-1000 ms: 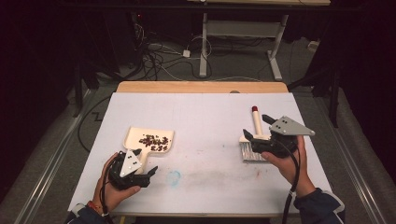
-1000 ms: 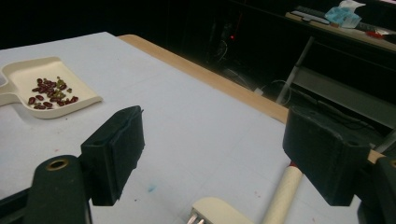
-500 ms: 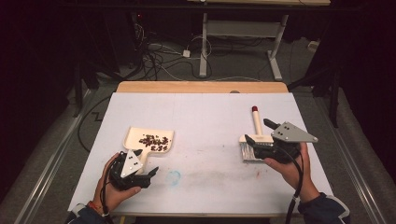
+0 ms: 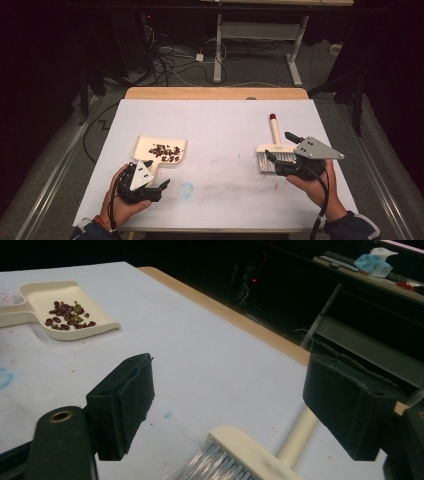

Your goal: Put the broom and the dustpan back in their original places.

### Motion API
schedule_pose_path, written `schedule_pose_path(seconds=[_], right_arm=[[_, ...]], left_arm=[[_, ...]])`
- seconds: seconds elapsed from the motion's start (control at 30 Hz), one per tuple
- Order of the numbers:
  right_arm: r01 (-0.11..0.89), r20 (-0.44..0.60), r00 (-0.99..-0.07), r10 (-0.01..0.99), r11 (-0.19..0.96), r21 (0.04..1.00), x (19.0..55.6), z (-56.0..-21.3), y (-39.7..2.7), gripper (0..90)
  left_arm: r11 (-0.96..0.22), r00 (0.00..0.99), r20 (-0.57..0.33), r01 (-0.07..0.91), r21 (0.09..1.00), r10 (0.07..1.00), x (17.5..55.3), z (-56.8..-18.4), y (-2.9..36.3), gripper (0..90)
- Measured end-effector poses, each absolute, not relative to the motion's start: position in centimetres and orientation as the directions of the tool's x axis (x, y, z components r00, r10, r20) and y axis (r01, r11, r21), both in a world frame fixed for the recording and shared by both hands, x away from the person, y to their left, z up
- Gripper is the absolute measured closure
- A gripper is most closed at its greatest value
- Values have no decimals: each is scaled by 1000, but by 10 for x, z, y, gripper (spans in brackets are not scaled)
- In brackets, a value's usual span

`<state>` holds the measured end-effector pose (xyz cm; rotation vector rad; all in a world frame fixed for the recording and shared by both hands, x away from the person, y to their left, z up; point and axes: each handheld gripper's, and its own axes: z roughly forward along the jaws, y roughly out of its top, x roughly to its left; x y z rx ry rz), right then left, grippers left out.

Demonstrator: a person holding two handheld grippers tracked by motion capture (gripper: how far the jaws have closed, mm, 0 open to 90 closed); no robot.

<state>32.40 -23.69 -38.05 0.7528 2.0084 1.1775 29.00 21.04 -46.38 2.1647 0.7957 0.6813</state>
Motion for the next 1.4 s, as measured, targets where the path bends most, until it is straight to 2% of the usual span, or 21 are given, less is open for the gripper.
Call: schedule_pose_path(seconds=[0.6,1.4], right_arm=[[127,-278,-587,760,425,896,311,-393,-253,205],[174,-293,-574,765,463,869,293,-422,-280,196]], left_arm=[[-551,667,223,331,766,711,290,-464,211,200],[-557,678,213,340,757,704,290,-465,207,200]])
